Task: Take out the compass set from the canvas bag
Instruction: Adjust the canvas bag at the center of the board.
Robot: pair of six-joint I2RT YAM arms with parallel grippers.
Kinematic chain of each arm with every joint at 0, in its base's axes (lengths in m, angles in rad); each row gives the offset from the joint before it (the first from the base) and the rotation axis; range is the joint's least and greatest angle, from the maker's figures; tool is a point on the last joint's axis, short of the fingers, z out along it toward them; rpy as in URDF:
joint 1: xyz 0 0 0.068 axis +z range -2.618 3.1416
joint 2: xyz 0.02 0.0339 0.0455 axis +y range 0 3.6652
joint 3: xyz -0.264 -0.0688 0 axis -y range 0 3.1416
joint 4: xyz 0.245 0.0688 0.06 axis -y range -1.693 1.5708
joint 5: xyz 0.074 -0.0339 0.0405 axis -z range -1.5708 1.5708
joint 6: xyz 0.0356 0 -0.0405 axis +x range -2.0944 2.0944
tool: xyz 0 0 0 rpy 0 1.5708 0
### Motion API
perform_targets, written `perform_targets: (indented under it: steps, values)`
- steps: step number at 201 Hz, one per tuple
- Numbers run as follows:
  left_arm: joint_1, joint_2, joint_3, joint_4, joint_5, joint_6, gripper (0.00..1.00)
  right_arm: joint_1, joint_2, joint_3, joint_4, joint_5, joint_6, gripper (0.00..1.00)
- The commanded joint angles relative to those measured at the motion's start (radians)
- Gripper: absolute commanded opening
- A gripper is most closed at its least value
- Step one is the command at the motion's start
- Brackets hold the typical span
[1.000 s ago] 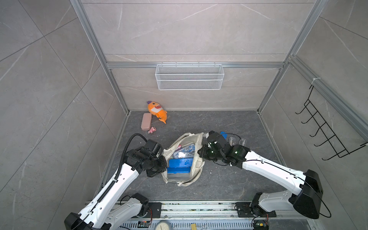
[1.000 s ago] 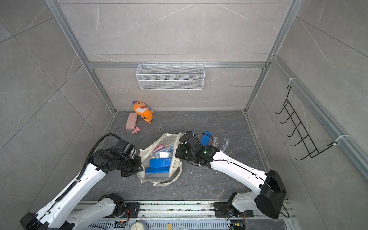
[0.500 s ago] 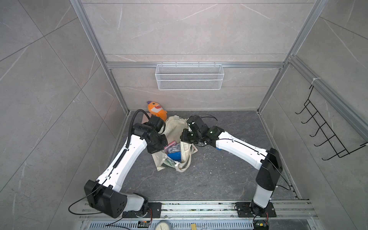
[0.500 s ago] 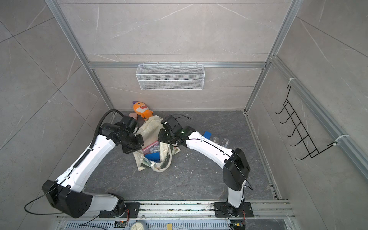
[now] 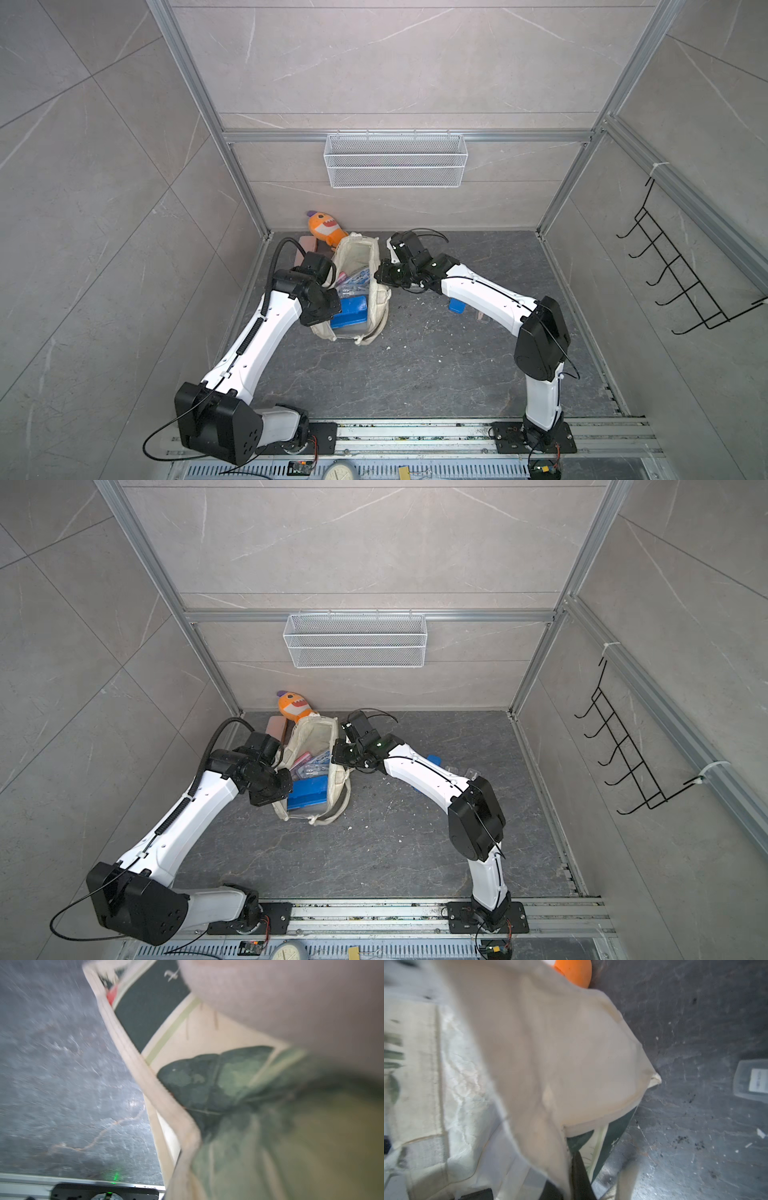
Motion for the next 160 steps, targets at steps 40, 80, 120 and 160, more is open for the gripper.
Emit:
perform_targets:
  steps: [40, 80, 120, 160]
  values:
    - [-0.046, -0.217, -0.169, 0.029, 0.136, -0.186, 0.00, -0.018, -0.145, -0.298, 0.069, 0.022, 0.149, 0.00]
    - [-0.083, -0.235, -0.211, 0.049, 0.154, -0.234, 0.00, -0.017, -0.261, -0.343, 0.016, 0.075, 0.199, 0.24]
    - [-0.103, -0.243, -0.244, 0.075, 0.160, -0.262, 0.00, 0.021, -0.426, -0.341, -0.087, 0.192, 0.184, 0.47]
    - [-0.107, -0.249, -0.242, 0.075, 0.158, -0.268, 0.00, 0.208, -0.386, -0.168, -0.231, 0.267, 0.129, 0.36]
